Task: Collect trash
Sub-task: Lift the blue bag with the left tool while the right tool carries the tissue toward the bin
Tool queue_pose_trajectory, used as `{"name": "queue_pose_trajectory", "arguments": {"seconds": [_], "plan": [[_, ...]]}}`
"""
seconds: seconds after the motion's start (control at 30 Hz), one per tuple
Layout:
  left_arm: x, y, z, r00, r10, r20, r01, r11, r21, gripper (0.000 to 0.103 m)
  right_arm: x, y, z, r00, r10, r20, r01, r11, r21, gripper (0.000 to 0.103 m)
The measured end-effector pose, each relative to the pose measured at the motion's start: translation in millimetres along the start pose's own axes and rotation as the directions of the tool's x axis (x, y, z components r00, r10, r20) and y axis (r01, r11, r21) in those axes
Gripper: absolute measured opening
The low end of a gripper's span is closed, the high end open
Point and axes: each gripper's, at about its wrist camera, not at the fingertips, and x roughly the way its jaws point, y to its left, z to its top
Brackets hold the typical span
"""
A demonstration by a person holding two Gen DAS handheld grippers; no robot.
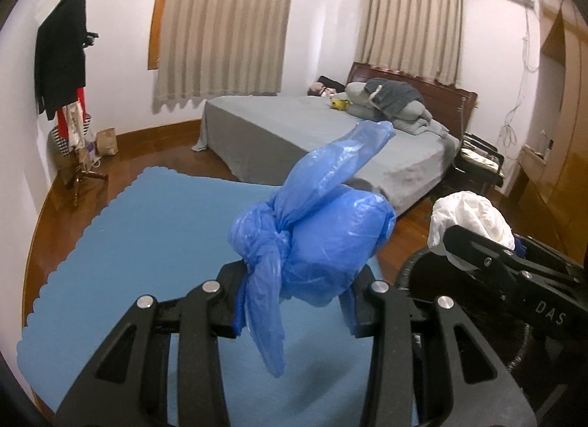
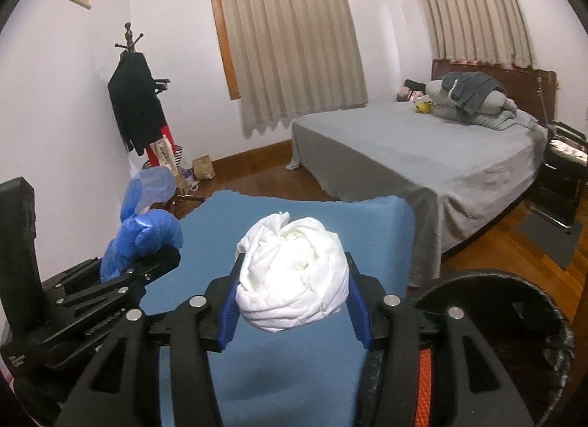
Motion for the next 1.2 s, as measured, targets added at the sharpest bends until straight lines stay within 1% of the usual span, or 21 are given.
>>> {"name": "queue_pose_trajectory", "arguments": {"seconds": [0.33,0.57,0.87,1.2], "plan": [[-21.2,-42.8,0.3,0.998,-0.062,0.022,0.061,0.997,0.052,0.038,-43.3,-25.1,-6.3,0.997,-0.056,0.044,0.055,0.998,0.020,0.049],[-33.2,-67.8,-3.2,0.995,-0.097,0.039,0.093,0.992,0.087,0.038,-64.0,-41.8,-10.8,0.994,-0.084,0.066,0.082,0.996,0.041,0.049],[-32.4,-100.0,-4.8,0.989,-0.144,0.039,0.138,0.982,0.129,0.038,-88.2,-73.9,-13.2,0.986,-0.142,0.081,0.137,0.988,0.072,0.049],[-19.2,-131.7,-9.7,0.979,-0.203,0.004,0.200,0.965,0.169,0.038,-104.6,-108.6,-20.5,0.974,-0.215,0.071,0.206,0.972,0.113,0.049]]}}
